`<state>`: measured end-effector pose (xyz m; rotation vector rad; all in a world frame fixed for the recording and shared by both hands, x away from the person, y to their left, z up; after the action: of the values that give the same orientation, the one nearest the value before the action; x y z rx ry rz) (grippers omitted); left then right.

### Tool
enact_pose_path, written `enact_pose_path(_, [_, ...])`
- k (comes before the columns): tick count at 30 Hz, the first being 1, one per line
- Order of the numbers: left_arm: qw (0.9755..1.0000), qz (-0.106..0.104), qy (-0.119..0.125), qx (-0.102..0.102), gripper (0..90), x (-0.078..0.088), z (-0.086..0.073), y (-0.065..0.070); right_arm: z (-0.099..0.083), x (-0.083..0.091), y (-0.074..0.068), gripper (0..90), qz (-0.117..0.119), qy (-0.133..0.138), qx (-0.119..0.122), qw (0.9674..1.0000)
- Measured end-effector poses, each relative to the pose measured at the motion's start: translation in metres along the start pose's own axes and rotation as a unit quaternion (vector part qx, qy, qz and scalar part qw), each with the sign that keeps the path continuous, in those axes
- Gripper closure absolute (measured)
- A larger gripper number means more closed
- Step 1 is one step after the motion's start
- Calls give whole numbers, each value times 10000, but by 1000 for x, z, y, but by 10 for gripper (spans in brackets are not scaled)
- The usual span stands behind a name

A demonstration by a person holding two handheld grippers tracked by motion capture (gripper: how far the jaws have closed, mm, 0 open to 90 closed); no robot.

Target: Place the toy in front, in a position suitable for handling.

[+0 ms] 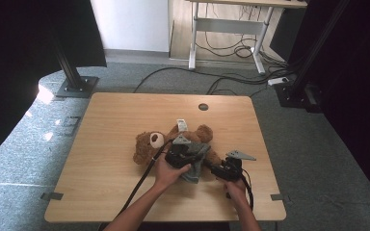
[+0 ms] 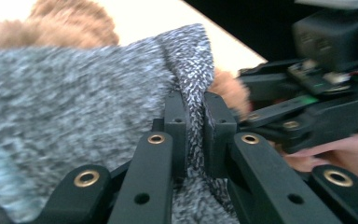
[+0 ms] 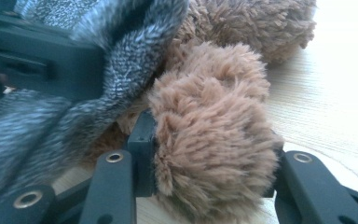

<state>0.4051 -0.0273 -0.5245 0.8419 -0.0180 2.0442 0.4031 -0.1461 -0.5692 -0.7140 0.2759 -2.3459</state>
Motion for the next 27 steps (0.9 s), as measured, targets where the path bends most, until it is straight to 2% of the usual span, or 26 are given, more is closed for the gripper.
enact_pose_path(2, [10000,-23,45,32,819,2,-2,-3,0,0,0,555,-4,-10,31,10000])
enact_pose_path(11, [9998,149,162,-35,819,20,-4,-11,0,1,-1,565,26,-32,23,10000])
enact_pose_path(18, [9993,236,283,57,819,38,-11,-25,-1,1,-2,564,76,-62,65,9999])
enact_pose_path(27, [9978,528,359,151,819,62,-21,-47,-1,0,-2,565,126,-95,18,9999])
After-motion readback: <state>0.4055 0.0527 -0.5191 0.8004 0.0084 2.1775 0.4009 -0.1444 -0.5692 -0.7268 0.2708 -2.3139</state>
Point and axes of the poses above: each handheld gripper's, and its own axes: x roughly backward along the jaws, z roughly out of its top, y roughly to its right, the point moved 8 cm from there along -x, roughly forward along the jaws, and after that the axes turned 1 degree about z, right-handed, at the moved point
